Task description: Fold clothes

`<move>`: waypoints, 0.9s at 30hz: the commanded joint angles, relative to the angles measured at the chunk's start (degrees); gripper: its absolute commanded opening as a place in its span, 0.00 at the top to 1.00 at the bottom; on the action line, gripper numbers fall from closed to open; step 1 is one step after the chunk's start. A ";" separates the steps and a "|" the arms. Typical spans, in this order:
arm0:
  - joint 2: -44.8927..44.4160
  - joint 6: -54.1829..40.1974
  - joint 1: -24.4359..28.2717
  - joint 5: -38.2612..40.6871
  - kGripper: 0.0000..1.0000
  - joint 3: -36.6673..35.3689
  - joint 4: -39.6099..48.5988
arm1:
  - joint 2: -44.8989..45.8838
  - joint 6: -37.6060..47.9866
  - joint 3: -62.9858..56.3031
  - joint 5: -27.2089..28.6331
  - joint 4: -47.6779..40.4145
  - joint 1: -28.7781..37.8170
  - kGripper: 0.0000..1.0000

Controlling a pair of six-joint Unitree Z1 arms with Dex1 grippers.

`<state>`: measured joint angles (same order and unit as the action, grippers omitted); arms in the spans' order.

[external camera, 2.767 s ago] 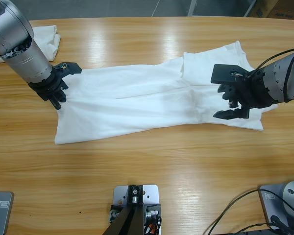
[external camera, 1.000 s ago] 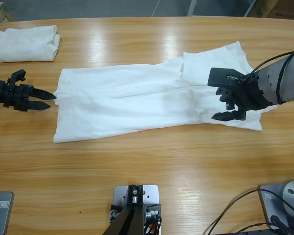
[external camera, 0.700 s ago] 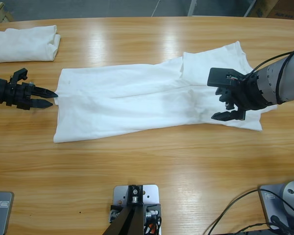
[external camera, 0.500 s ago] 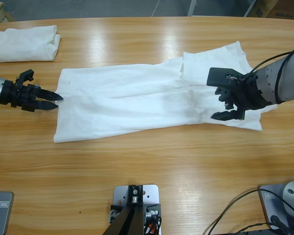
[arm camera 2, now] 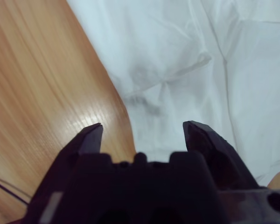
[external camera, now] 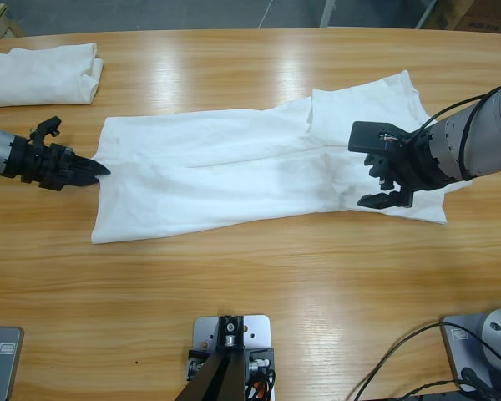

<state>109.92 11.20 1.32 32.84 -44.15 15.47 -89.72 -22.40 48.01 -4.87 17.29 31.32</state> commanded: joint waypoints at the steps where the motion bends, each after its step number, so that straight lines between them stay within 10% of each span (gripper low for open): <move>1: 2.75 0.84 0.52 -5.84 0.28 2.59 -0.71 | -2.43 0.60 -1.43 -0.32 -0.91 0.34 0.30; 12: 4.95 6.80 -7.26 -9.53 0.29 1.36 -2.05 | -2.27 0.60 -1.43 -0.32 -0.94 0.34 0.30; 27: -3.61 8.66 -5.07 -6.70 0.34 1.29 4.67 | -2.78 0.60 -1.96 -0.33 -1.91 0.32 0.30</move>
<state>107.38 18.59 -5.29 26.04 -44.85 14.43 -90.36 -22.40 47.84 -4.87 15.86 31.32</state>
